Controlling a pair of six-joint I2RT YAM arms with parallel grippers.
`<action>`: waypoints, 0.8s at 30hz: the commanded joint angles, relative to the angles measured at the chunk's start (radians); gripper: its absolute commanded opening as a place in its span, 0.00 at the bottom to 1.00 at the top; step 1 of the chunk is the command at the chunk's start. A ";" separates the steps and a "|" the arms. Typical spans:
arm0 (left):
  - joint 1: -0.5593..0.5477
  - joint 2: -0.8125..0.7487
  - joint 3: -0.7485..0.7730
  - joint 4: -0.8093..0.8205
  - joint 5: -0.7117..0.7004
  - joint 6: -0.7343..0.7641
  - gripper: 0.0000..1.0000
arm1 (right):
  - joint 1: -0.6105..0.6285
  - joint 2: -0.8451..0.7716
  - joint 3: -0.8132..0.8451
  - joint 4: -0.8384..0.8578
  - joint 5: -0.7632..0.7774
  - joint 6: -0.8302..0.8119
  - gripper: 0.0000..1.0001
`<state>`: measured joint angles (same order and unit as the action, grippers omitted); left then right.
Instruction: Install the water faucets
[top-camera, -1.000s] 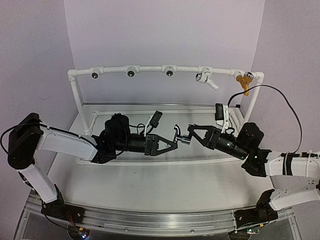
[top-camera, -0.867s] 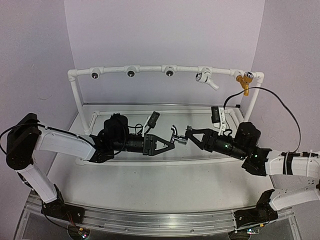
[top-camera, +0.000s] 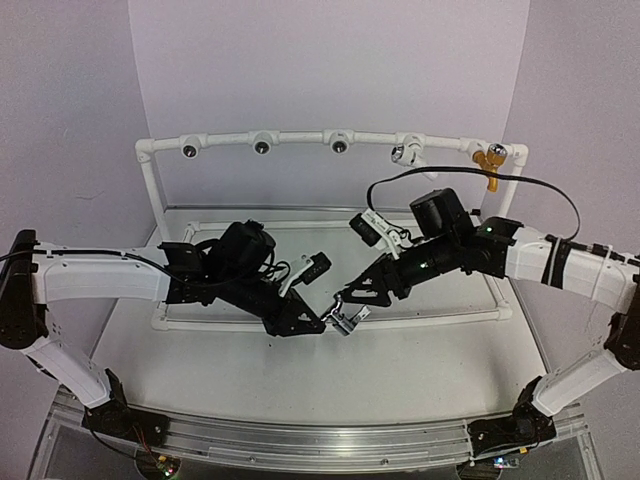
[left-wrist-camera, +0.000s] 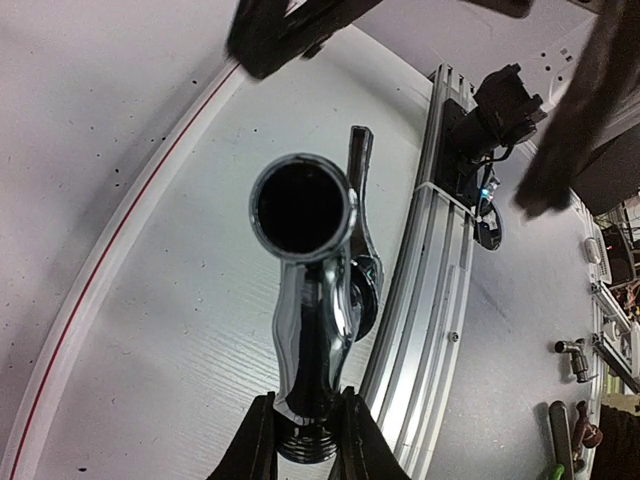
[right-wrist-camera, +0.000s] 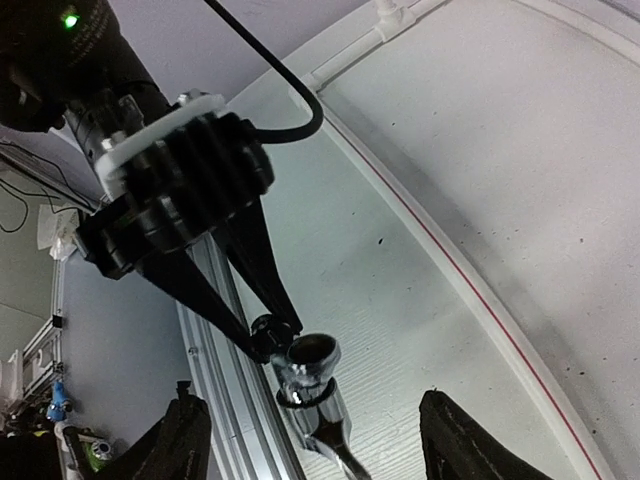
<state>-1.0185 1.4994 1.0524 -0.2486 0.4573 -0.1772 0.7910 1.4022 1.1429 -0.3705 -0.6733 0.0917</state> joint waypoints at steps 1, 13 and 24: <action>-0.015 -0.015 0.075 0.019 0.030 0.032 0.00 | 0.002 0.084 0.071 -0.013 -0.158 -0.018 0.66; -0.023 0.003 0.094 0.019 0.021 0.037 0.00 | 0.001 0.135 -0.014 0.197 -0.344 0.078 0.21; 0.029 -0.117 -0.060 0.321 -0.003 -0.150 0.72 | 0.002 -0.030 -0.160 0.415 -0.124 0.227 0.00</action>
<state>-1.0367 1.4934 1.0751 -0.2222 0.4442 -0.2001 0.7831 1.4910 1.0306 -0.1148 -0.8975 0.2210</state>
